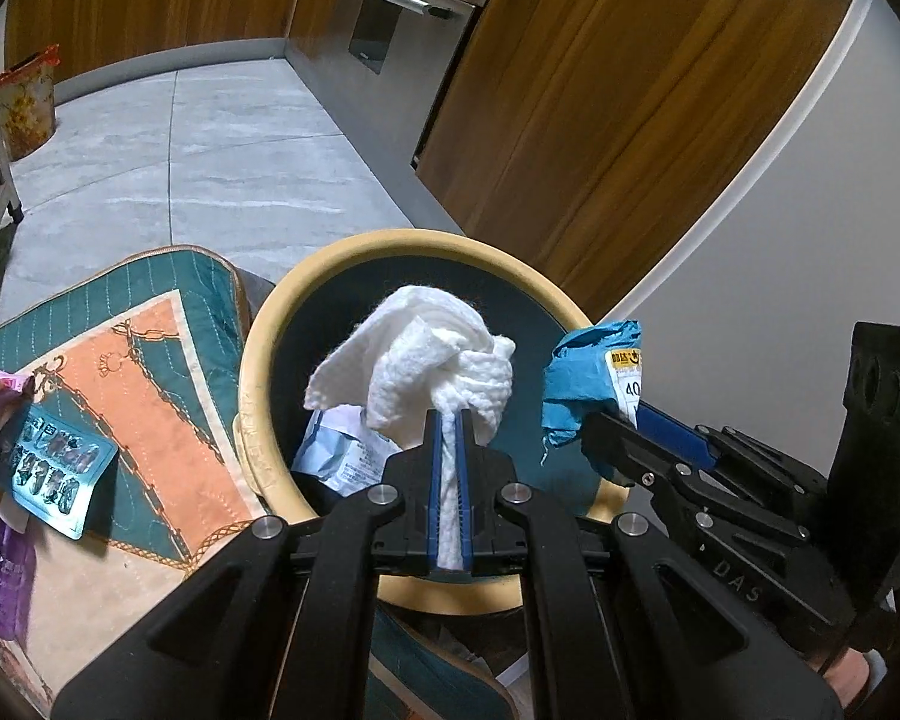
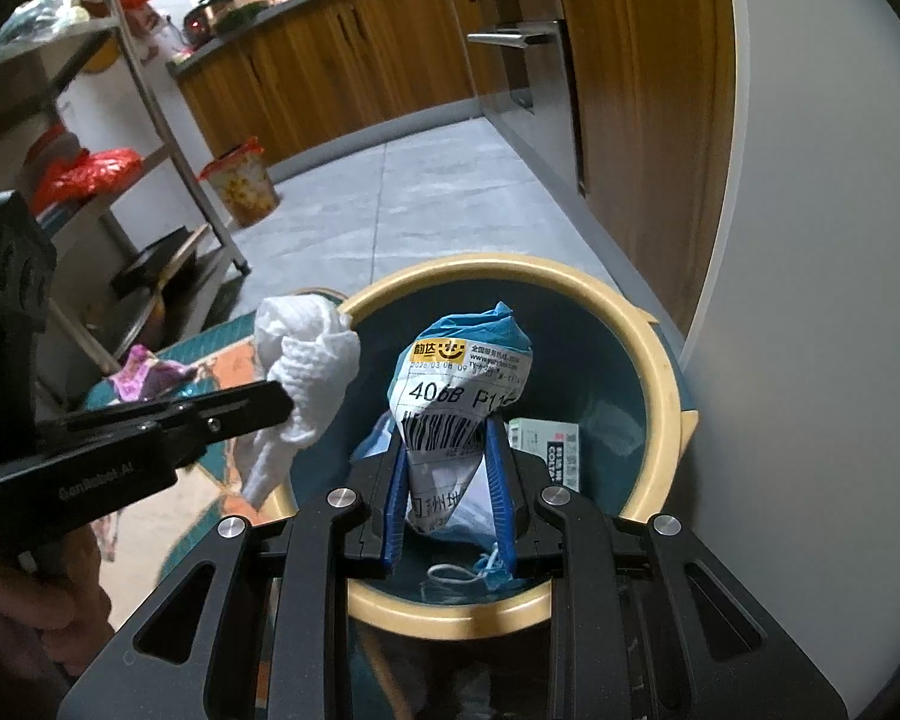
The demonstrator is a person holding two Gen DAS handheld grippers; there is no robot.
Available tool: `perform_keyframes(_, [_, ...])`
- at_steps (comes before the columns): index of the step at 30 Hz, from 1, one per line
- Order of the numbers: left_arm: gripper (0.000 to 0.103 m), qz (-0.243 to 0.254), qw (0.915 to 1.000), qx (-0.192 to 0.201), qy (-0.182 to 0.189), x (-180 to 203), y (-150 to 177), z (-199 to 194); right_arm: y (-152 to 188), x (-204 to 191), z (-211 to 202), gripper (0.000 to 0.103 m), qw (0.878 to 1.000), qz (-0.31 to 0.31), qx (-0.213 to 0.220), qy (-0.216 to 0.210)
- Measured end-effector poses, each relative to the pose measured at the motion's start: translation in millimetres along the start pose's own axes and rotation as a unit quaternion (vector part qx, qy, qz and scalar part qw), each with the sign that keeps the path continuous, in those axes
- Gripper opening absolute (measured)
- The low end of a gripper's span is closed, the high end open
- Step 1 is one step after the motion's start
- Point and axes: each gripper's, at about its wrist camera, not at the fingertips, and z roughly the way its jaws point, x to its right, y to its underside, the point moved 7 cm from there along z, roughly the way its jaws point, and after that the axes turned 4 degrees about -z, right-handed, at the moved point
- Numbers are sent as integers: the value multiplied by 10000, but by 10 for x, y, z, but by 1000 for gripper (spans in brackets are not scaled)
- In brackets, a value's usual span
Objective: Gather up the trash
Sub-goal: 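Open both tools to drop the tissue and wrapper into the bin, then move both open tools back over the remaining trash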
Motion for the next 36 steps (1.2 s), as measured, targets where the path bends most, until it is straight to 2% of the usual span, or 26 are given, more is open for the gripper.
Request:
perform_keyframes(10, [4,-33,10000,-92,17,-11,32,71,85,51,105,27,9998,19,-217,35])
perform_keyframes(15, [6,-53,9999,-86,-6,-17,39,66,108,76,140,34,9995,94,-309,50])
perform_keyframes(17, [8,-79,9999,-67,48,-17,29,52,100,77,129,43,9995,106,-280,63])
perform_keyframes(24, [17,-158,9999,-21,49,-97,46,-13,85,90,107,50,9996,157,-219,49])
perform_keyframes(29, [32,-158,9998,82,67,-113,50,-106,71,84,90,55,9997,188,-178,13])
perform_keyframes(33, [55,-71,9997,238,-39,-188,61,-256,46,23,74,60,9997,187,-127,-19])
perform_keyframes(36, [57,-33,9994,308,-120,-257,68,-347,25,-35,59,61,9999,134,-90,-54])
